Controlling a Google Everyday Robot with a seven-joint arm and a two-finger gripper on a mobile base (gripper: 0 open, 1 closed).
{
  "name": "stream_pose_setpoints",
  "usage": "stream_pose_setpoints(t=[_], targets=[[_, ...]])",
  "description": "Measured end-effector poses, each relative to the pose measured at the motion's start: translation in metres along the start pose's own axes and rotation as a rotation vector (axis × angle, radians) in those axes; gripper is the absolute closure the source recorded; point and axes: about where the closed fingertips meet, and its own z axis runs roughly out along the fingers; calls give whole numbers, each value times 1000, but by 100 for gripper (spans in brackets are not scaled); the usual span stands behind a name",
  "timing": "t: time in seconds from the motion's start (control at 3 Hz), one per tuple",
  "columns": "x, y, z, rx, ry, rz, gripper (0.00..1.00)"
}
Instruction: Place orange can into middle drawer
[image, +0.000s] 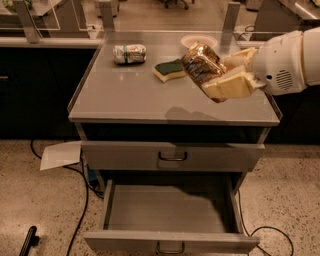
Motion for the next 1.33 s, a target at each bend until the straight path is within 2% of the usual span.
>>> stream_pose_setpoints(t=[0.33,0.67,1.0,1.33], targets=[[18,18,3,11,13,-1,100],[55,40,-8,117,21,53,100],[143,62,-13,199,102,183,100],[228,94,4,170,202,307,100]])
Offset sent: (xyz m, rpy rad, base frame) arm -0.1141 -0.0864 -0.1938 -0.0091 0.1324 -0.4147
